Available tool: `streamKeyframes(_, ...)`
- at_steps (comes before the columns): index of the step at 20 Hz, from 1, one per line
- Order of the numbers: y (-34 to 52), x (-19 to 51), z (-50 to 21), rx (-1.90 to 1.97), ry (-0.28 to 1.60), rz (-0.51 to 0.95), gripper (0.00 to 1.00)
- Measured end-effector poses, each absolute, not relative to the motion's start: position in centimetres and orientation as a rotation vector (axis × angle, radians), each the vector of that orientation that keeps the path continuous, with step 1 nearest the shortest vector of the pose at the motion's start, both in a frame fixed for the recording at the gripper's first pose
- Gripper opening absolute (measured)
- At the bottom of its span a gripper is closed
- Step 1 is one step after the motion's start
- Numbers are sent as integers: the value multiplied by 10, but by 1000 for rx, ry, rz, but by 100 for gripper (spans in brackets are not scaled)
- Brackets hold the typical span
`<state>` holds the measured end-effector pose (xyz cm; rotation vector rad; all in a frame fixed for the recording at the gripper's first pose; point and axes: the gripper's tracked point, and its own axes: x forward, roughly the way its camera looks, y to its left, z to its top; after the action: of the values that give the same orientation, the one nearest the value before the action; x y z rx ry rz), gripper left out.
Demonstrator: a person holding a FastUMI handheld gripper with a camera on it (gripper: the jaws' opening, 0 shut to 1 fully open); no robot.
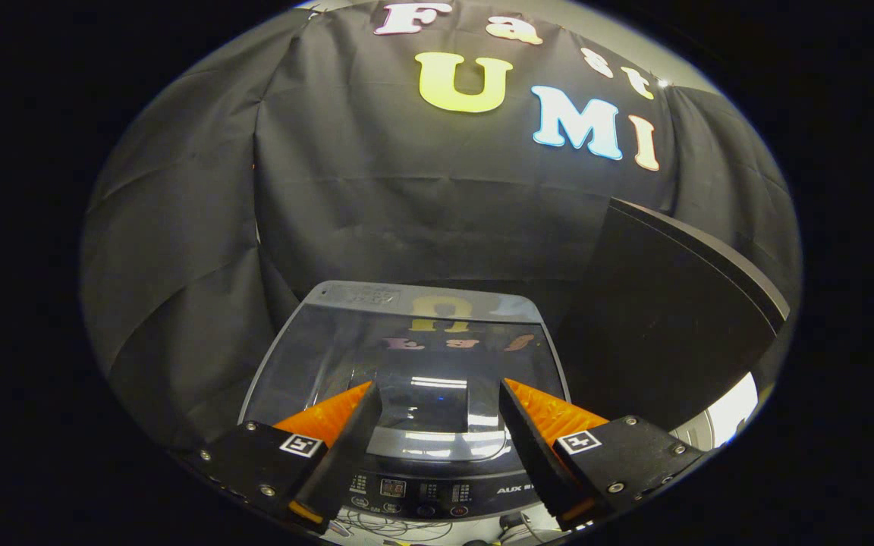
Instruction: Put the clothes into the washing machine and then close the washing machine lid.
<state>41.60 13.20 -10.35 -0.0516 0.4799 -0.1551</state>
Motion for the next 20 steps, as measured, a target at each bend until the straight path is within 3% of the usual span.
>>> streamKeyframes(11,118,393,-44,-72,329,-163,98)
streamKeyframes(20,72,290,-35,43,234,-236,98)
